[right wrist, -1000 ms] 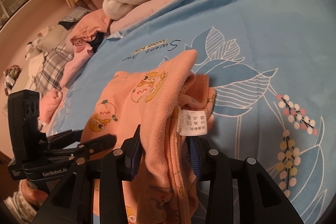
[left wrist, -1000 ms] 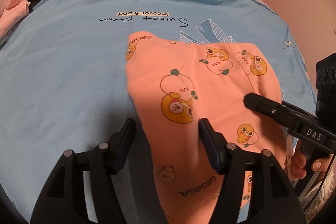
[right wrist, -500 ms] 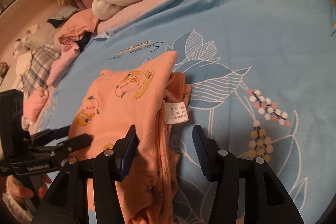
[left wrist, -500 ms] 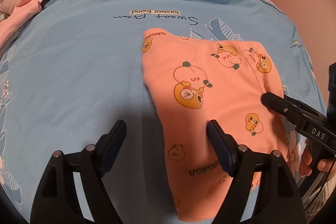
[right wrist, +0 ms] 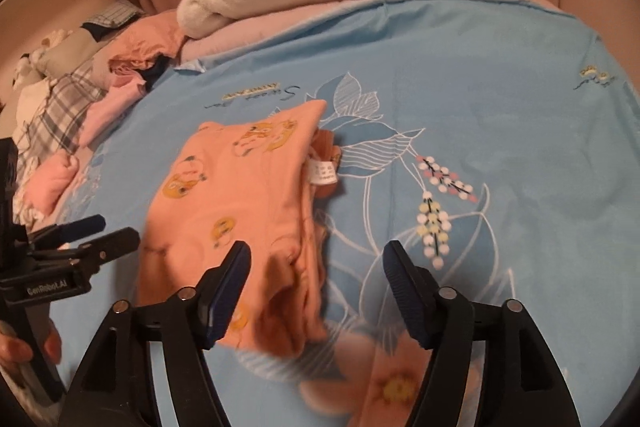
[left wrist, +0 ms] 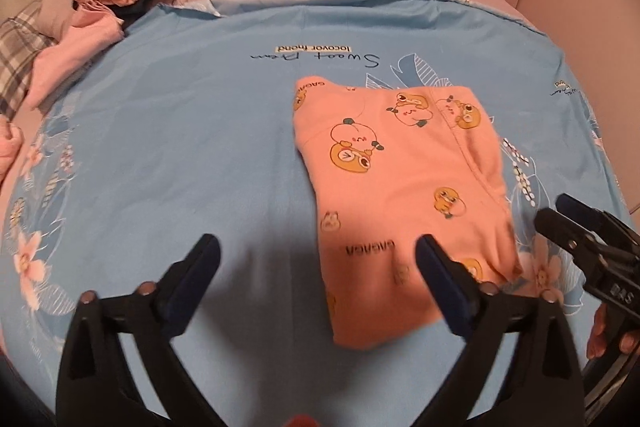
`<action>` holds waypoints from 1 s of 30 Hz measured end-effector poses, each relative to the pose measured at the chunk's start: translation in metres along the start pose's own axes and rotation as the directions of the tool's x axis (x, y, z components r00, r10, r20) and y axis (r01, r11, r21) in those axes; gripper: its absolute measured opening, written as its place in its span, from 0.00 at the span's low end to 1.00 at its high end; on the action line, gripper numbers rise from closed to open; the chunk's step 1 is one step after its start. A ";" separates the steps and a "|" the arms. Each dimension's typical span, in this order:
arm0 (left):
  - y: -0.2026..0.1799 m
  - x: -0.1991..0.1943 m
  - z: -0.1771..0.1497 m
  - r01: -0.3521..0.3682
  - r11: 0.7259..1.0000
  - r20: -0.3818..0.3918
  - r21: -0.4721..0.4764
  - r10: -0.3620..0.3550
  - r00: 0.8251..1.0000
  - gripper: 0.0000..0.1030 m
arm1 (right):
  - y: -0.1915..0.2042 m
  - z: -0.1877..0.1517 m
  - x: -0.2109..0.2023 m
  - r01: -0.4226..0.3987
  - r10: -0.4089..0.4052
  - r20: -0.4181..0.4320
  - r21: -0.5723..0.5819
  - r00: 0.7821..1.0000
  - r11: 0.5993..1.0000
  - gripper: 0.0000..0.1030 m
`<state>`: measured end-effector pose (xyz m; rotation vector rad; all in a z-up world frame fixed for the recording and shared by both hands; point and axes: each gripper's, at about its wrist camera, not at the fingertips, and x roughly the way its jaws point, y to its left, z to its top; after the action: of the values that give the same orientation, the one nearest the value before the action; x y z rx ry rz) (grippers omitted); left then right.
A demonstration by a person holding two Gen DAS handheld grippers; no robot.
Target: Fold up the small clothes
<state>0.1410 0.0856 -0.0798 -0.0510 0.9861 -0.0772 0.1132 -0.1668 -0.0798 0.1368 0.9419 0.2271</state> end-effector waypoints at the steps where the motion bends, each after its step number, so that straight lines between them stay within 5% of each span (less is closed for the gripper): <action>1: -0.001 -0.005 -0.001 0.003 1.000 0.009 -0.002 -0.003 1.000 0.98 | 0.004 -0.003 -0.009 -0.001 0.001 0.012 -0.010 1.000 1.000 0.74; 7: -0.011 -0.044 -0.017 -0.034 0.999 0.048 0.008 0.033 0.998 1.00 | 0.030 -0.018 -0.049 -0.003 0.009 0.068 -0.091 0.998 0.996 0.96; 18: -0.028 -0.112 -0.047 -0.057 0.998 0.098 0.017 0.055 0.994 1.00 | 0.063 -0.037 -0.118 -0.010 0.042 0.176 -0.180 0.983 0.984 0.99; 30: -0.042 -0.146 -0.068 -0.033 0.999 0.132 0.029 0.029 0.991 1.00 | 0.075 -0.055 -0.144 0.003 0.039 0.215 -0.190 0.976 0.982 0.99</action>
<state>0.0027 0.0565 0.0071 -0.0123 0.8536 -0.0598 -0.0233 -0.1296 0.0173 -0.0059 0.6966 0.3113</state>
